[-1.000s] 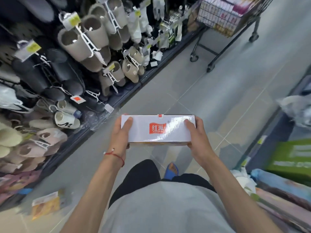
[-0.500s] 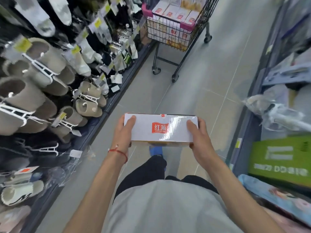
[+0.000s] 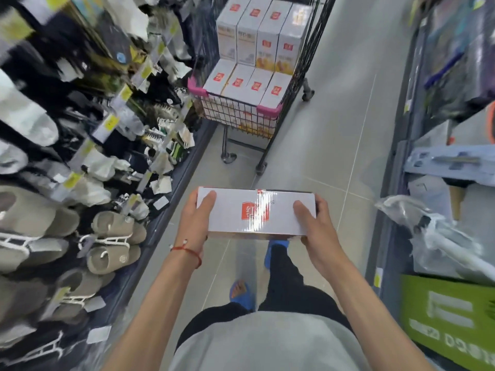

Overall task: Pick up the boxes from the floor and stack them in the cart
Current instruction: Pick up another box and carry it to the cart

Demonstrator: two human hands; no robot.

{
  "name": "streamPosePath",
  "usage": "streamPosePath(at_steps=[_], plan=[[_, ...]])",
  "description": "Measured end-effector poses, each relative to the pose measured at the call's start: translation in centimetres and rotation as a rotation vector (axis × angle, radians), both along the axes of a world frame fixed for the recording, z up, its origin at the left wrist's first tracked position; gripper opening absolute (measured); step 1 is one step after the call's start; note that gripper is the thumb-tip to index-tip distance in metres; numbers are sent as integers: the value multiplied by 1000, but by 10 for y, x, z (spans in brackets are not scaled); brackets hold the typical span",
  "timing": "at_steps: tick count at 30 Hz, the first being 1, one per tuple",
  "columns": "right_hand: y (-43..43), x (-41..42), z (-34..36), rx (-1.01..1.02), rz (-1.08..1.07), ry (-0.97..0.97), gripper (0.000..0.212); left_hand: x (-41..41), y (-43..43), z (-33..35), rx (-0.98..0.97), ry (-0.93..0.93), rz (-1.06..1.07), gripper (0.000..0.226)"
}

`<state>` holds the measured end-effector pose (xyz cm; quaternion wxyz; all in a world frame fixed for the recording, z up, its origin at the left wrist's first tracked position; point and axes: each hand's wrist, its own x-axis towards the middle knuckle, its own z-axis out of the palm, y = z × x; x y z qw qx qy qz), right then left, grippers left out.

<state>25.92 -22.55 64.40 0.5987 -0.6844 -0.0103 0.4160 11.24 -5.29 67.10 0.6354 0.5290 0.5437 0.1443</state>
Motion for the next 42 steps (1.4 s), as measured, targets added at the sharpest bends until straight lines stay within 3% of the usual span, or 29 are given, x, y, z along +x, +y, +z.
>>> streamPosePath(at_steps=[7,23,29,37,42], plan=[[69,126,1,-27,134,44,63,110,58,-1,5,-13,82,26],[252,316,5,2,390,-163,73,262,200,-17,29,-75,300,28],[343,360,6,-122,385,-211,80,304,275,-25,-43,-79,398,26],[444,410,-4,-148,527,-194,74,342,340,-40,-165,-53,555,40],[498,440,-15,-119,721,-243,72,365,361,-51,-295,-37,693,14]])
